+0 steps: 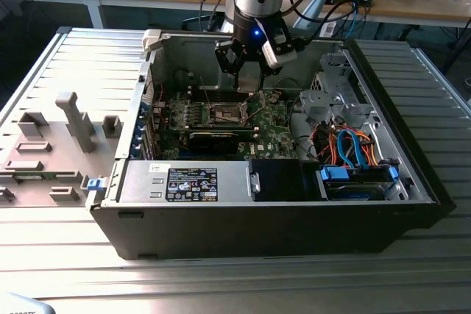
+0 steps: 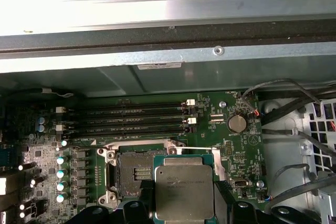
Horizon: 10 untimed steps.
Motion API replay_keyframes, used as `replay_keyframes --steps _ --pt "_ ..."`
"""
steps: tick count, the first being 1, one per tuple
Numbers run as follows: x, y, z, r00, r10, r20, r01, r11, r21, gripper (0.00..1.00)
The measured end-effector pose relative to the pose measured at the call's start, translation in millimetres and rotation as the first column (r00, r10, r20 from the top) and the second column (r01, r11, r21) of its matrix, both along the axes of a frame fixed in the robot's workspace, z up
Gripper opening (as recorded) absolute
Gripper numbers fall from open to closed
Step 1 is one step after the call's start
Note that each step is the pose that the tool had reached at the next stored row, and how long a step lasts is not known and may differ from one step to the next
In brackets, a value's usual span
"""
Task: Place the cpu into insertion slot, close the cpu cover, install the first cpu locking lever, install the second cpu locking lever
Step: 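Place the cpu into insertion slot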
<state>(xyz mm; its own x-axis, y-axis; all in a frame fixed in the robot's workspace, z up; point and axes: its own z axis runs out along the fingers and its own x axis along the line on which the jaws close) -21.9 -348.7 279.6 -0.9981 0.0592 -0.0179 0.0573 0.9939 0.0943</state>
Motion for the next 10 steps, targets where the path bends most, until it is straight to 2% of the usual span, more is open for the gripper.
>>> replay_keyframes --steps 10 --pt "0.0 0.0 0.0 1.0000 -0.004 0.0000 0.004 1.0000 0.0000 0.54"
